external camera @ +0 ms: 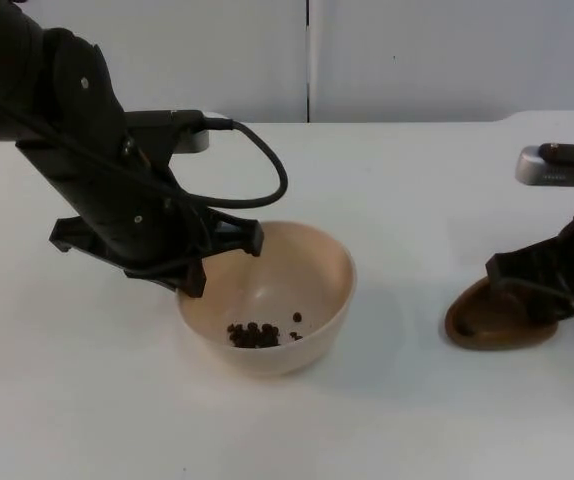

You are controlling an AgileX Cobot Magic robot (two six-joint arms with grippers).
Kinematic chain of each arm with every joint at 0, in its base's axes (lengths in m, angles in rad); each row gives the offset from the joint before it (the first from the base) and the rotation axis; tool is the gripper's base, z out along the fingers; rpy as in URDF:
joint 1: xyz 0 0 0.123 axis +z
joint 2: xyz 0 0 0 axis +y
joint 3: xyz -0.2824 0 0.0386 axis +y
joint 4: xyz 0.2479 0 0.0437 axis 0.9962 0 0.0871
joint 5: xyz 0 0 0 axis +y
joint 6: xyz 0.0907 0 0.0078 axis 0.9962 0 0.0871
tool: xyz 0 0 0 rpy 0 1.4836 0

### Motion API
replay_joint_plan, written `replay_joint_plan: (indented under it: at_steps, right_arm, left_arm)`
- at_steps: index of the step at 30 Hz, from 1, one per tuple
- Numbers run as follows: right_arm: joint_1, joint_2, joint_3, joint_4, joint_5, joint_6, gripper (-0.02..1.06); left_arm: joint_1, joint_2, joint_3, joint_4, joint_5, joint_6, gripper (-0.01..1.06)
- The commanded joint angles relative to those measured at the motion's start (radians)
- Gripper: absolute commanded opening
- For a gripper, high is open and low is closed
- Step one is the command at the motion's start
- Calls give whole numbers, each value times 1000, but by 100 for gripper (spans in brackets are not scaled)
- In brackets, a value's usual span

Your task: Pick up the bowl with the left hand and pour the coffee beans from the cup into the bowl with the right hand.

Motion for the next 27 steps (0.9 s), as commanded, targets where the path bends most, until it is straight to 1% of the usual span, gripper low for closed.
replay_joint_plan:
  at_steps: [1, 2, 3, 5, 7, 8, 9, 11, 12, 13, 14, 16, 18, 24, 27]
  right_arm:
    - [-6, 2, 4, 8, -13, 2, 1]
    - [-6, 2, 4, 8, -13, 2, 1]
    - [-6, 2, 4, 9, -13, 2, 4]
    - [-6, 2, 4, 9, -15, 2, 12]
    - [-6, 2, 4, 9, -15, 2, 24]
    - [-6, 2, 4, 9, -15, 2, 24]
    - [-6, 2, 4, 9, -15, 2, 31]
    - [-6, 2, 4, 9, -15, 18, 47]
    - [-6, 2, 4, 9, -18, 29, 58]
    - [-6, 2, 4, 9, -18, 29, 62]
    - [-6, 2, 4, 9, -18, 29, 62]
    - [-6, 1, -1, 9, -15, 29, 74]
    - [-6, -21, -1, 9, -13, 29, 79]
    - [-4, -103, -1, 9, -10, 29, 79]
    - [-4, -190, -1, 0, 20, 19, 79]
  left_arm:
    - [1, 14, 3, 24, 7, 1, 1]
    - [1, 14, 3, 24, 7, 1, 1]
    - [1, 14, 3, 24, 7, 1, 5]
    - [1, 14, 3, 19, 7, 1, 16]
    - [1, 14, 3, 12, 7, 1, 34]
    - [1, 14, 3, 12, 7, 1, 34]
    - [1, 14, 3, 12, 7, 1, 43]
    - [1, 13, 3, 12, 7, 1, 61]
    - [1, 11, 3, 12, 7, 1, 73]
    - [1, 11, 3, 12, 7, 8, 75]
    - [1, 11, 3, 12, 7, 8, 75]
    - [1, 6, 3, 12, 9, 8, 85]
    - [1, -13, 3, 12, 13, 8, 88]
    - [1, -85, 3, 12, 10, 8, 88]
    - [1, -157, 3, 16, 10, 8, 88]
